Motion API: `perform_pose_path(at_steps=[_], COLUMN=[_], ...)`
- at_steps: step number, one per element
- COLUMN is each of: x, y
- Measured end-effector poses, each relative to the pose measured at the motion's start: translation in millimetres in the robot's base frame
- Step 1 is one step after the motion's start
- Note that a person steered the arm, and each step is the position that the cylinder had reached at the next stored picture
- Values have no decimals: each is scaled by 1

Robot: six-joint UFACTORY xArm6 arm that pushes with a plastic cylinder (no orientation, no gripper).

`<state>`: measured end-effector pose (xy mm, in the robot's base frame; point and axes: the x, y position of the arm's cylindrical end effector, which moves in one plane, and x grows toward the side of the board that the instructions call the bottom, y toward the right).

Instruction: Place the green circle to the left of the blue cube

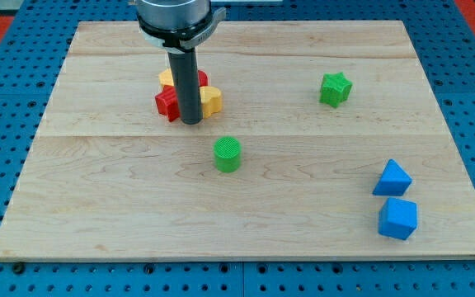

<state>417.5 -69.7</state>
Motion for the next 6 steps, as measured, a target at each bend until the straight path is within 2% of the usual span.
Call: perform_pose_path(at_steps=[1, 3, 4, 5, 6], x=[19, 63, 98, 116, 134], y=[-7, 89, 136, 139, 109])
